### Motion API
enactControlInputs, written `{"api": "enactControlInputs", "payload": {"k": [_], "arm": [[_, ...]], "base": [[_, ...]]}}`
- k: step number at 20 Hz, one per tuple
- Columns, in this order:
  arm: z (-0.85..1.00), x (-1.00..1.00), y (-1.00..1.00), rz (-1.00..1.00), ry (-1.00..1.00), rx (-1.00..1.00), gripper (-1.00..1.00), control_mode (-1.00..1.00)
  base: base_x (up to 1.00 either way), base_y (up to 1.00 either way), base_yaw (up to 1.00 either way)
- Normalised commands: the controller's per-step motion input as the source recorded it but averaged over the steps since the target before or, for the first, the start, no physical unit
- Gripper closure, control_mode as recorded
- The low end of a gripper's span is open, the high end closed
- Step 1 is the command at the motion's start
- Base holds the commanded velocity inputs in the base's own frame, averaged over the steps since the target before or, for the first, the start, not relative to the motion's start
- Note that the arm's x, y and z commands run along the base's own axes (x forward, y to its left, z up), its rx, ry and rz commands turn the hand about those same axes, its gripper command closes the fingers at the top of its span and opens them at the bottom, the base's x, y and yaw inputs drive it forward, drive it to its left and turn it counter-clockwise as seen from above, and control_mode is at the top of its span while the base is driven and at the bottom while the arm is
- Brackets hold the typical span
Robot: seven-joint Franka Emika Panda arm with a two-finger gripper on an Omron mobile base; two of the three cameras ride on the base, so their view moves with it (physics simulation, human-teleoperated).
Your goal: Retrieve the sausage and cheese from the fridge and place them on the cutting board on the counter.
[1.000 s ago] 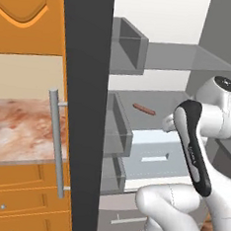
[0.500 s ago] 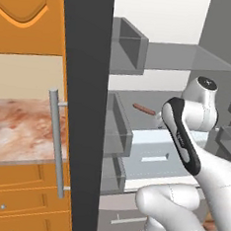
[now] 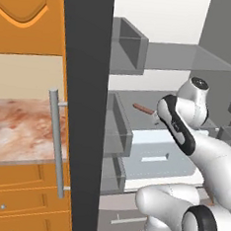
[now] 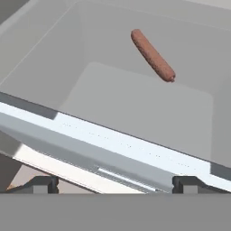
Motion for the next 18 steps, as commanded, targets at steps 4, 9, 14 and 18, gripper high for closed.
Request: {"api": "enactControlInputs", "payload": {"k": [4,9,14,18], "arm": [[-0.11,0.46,-0.03,0.05,0.00,0.00,-1.00,-1.00],[-0.12,0.36,0.00,0.00,0.00,0.00,-1.00,-1.00],[-0.04,0.33,-0.02,0.00,0.00,0.00,-1.00,-1.00],[-0.08,0.37,-0.04,0.01,0.00,0.00,-1.00,-1.00]], "base": [[0.00,0.00,0.00],[0.00,0.00,0.00],[0.00,0.00,0.00],[0.00,0.00,0.00]]}}
